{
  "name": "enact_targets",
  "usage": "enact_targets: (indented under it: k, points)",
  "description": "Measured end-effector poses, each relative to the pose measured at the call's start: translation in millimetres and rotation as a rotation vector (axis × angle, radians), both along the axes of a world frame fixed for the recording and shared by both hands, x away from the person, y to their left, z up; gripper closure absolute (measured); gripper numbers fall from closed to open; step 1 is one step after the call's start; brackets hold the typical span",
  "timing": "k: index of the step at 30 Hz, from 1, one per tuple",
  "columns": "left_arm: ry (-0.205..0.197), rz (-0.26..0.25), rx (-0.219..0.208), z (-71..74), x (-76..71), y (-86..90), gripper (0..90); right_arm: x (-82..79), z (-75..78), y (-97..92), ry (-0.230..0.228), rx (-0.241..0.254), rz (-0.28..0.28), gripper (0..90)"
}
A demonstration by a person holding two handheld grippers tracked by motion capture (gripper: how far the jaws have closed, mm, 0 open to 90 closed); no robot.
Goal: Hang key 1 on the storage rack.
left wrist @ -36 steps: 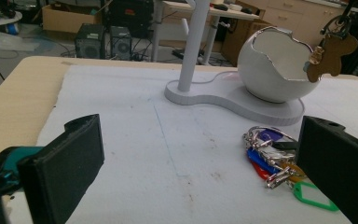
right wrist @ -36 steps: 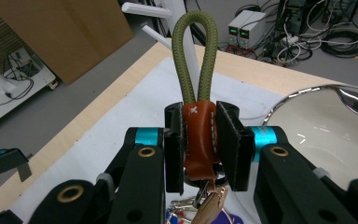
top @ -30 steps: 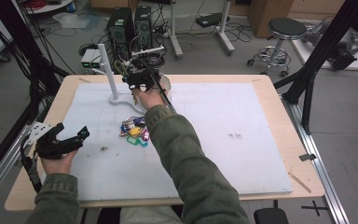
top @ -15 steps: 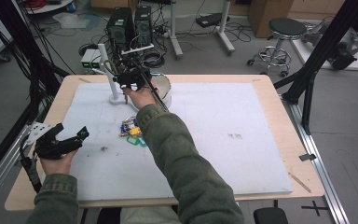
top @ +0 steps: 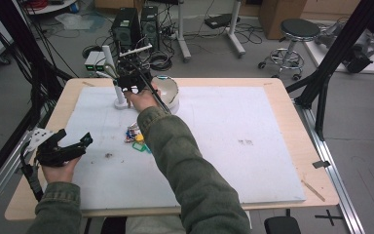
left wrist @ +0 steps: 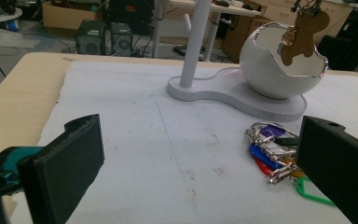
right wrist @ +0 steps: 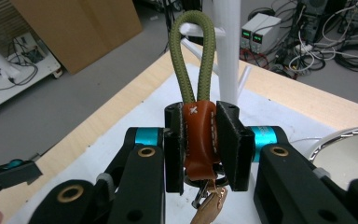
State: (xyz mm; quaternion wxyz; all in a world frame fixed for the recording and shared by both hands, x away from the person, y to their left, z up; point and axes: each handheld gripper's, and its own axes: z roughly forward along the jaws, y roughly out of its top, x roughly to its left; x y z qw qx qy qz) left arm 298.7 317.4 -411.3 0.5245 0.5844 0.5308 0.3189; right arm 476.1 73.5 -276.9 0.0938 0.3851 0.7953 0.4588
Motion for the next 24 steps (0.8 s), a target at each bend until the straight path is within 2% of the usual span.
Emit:
enact_targets:
  k: [10, 18, 24]
  points:
    - [0.001, 0.0, 0.003, -0.3, 0.4, 0.4, 1.7, 9.4, -10.2, 2.9, 0.008, -0.003, -0.009, 73.2]
    - [0.001, 0.0, 0.001, -0.4, 0.2, 0.6, 1.7, 15.1, -16.2, 3.9, -0.007, -0.004, -0.006, 73.1]
    - [0.003, 0.001, -0.001, -0.5, 0.1, 1.3, 1.7, 19.4, -19.8, 3.2, -0.009, 0.015, 0.01, 71.4]
